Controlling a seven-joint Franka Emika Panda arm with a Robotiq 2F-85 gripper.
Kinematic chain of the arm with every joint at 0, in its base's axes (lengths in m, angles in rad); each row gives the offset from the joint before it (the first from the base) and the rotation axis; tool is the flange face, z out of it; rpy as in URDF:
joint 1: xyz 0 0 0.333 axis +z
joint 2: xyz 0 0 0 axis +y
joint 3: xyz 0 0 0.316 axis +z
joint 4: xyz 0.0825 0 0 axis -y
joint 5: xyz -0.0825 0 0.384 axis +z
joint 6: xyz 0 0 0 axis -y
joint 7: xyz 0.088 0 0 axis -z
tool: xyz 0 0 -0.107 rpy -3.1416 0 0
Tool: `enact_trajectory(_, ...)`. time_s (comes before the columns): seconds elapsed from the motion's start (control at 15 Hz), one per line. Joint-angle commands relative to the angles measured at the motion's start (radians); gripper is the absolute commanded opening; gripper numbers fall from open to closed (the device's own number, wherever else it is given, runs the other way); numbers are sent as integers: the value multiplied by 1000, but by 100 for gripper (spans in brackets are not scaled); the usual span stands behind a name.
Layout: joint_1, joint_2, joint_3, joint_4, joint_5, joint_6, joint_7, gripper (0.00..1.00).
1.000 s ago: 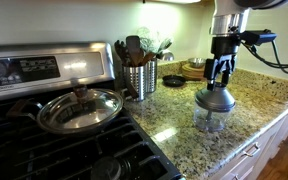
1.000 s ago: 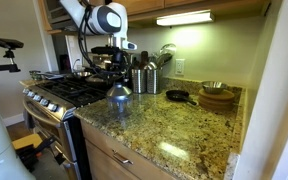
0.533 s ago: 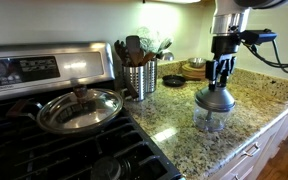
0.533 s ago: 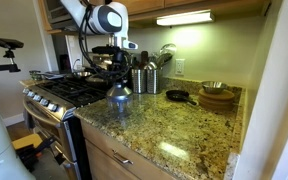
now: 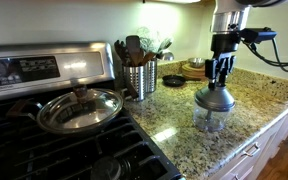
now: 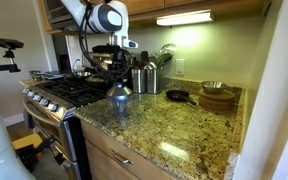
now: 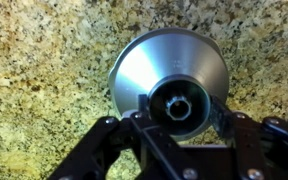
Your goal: Remove the grey lid from the food processor then remove the blades and place them on the countertop
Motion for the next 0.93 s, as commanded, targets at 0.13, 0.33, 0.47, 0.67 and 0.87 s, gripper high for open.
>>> enact_trajectory(0.13, 4, -77, -6, -30, 14, -21, 16, 35)
enact_trajectory(0.33, 8, -122, 1, -32, 1, -46, 23, 35)
enact_trajectory(0.47, 11, -153, 7, -27, -3, -60, 22, 35)
enact_trajectory(0.67, 22, -190, 17, -11, 3, -78, 6, 35)
enact_trajectory(0.87, 48, -188, 37, 20, 15, -69, -19, 35)
